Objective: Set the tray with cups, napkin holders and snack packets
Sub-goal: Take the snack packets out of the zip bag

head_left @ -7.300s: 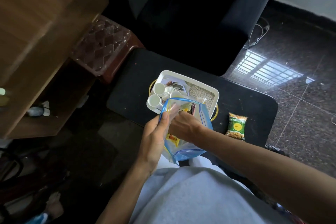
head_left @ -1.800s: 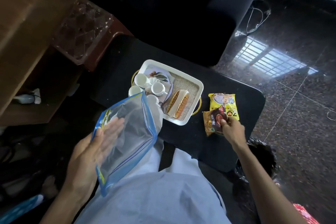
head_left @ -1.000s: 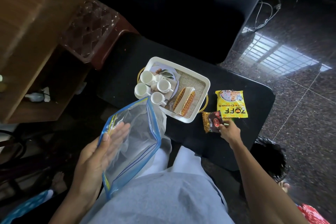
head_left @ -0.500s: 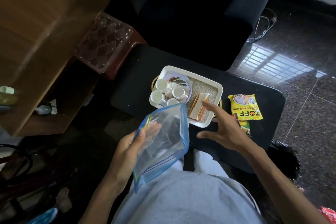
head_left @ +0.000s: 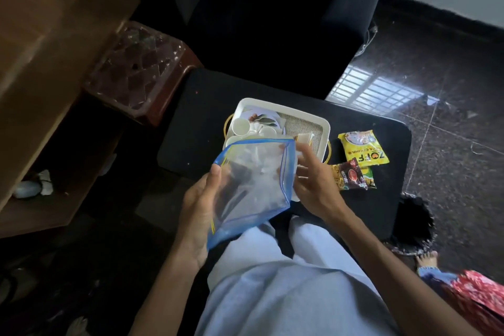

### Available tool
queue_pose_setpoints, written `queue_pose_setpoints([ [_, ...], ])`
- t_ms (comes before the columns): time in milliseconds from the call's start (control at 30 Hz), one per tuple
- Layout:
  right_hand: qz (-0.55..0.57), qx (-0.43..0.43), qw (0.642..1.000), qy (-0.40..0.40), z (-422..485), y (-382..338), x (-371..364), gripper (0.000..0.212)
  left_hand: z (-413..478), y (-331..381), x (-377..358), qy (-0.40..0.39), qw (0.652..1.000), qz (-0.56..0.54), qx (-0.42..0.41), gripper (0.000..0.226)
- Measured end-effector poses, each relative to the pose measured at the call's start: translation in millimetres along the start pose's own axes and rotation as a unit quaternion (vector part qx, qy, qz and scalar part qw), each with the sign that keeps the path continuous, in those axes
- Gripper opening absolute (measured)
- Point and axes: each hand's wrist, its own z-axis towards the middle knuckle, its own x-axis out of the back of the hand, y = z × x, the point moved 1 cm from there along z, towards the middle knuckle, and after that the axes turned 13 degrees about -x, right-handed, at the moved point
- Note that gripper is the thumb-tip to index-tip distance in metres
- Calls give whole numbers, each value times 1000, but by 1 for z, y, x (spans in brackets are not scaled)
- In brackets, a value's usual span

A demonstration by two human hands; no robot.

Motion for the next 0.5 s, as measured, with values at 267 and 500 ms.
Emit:
queue_pose_setpoints([
  [267,409,-251,877,-27,-22,14,-26,41,11,-66,-24,-105,973,-104,179,76],
  [500,158,-271,949,-40,-33,59,-10,13,38,-114,-68,-47,998,27,37,40],
])
